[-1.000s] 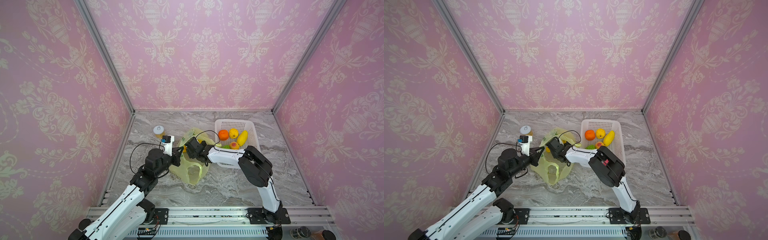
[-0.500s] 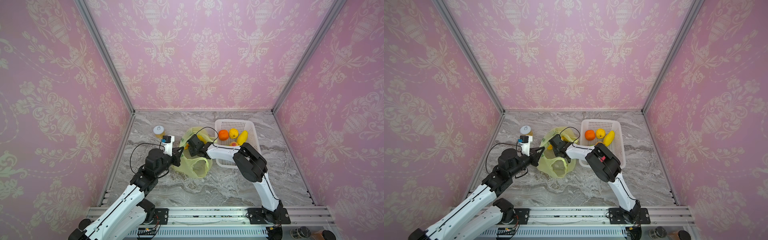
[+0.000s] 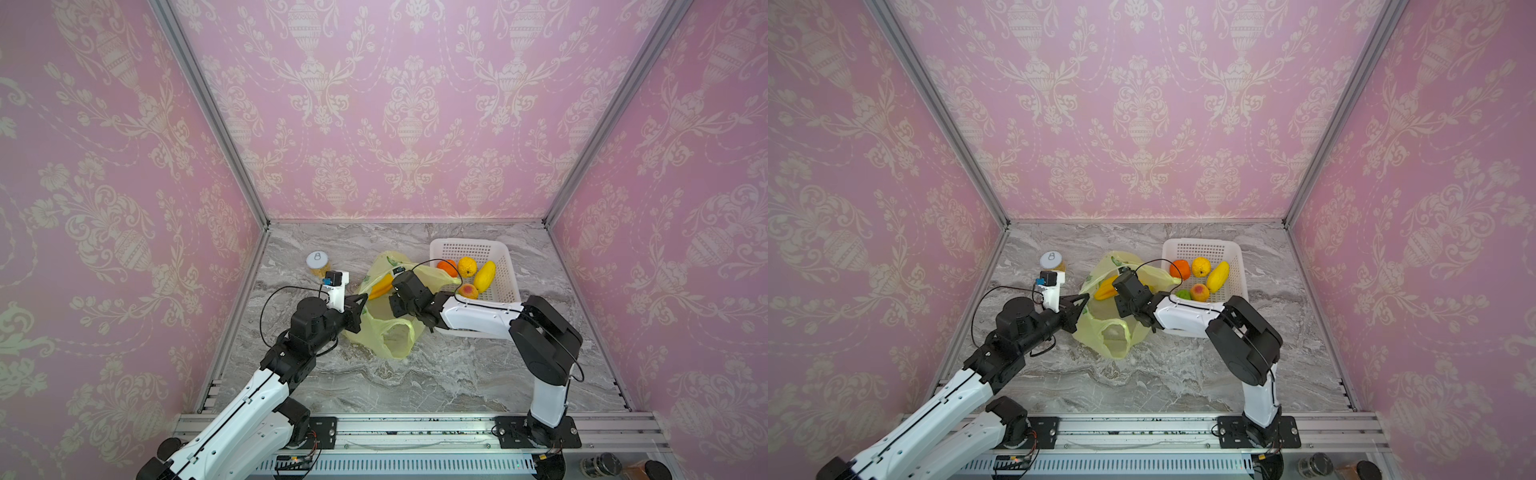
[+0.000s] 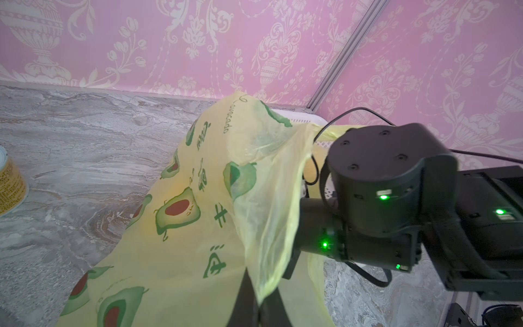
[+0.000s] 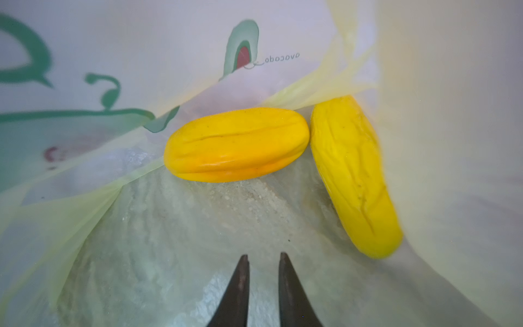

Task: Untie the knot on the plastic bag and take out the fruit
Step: 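Reach down into the bag and grasp the long orange-yellow fruit with the right gripper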

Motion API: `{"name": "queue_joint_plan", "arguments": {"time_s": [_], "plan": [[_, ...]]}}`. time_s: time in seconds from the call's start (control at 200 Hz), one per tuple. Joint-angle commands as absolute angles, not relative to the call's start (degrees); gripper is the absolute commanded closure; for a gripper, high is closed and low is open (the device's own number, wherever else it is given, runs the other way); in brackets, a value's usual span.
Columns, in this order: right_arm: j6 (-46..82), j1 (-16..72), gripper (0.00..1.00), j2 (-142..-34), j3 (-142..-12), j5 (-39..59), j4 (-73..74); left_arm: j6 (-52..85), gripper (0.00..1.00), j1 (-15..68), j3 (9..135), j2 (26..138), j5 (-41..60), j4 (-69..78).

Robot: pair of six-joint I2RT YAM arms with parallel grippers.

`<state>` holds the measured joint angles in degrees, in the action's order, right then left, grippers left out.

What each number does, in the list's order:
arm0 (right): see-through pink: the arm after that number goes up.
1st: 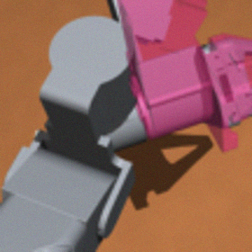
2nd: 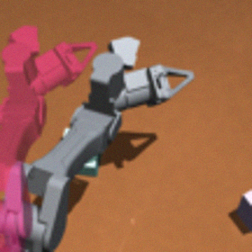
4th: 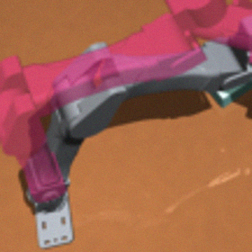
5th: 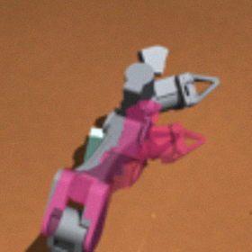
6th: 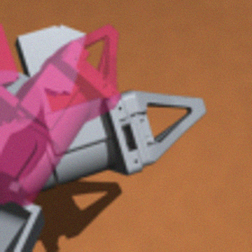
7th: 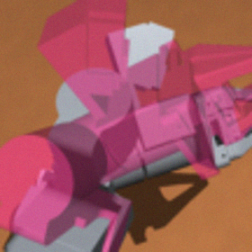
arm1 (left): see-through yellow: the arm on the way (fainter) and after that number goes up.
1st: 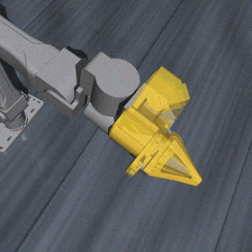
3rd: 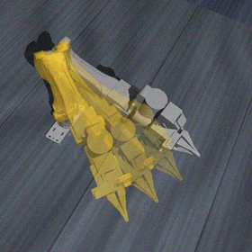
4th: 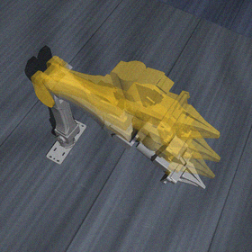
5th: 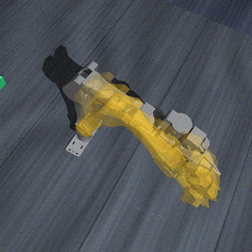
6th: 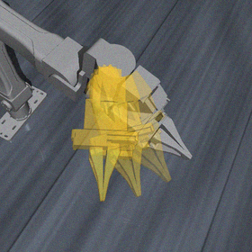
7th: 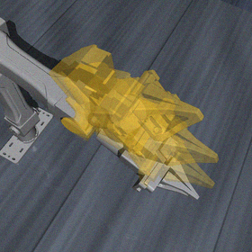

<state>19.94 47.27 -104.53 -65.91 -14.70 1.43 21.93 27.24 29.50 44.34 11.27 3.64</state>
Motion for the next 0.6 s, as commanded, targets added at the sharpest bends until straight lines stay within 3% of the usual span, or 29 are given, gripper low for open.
{"name": "queue_joint_plan", "arguments": {"time_s": [0.0,0.195,0.305,0.515,0.595], "plan": [[22.12,47.60,0.82,-98.75,-60.25,-13.52,7.29,21.89,0.98,27.60,29.53,44.20,10.63,4.13],[22.73,48.12,0.84,-90.83,-53.27,-11.04,12.39,22.06,0.98,27.60,29.53,44.41,10.79,4.31],[21.01,49.23,0.80,-90.08,-52.47,-11.74,13.32,22.06,0.97,27.60,29.44,44.32,10.72,4.39],[19.57,50.45,0.51,-99.04,-54.96,-12.64,20.50,21.98,1.00,27.60,32.59,44.12,15.02,1.68],[21.19,50.45,0.46,-101.99,-57.20,-14.48,20.67,22.46,1.00,27.60,36.45,42.89,16.12,-3.92]]}}
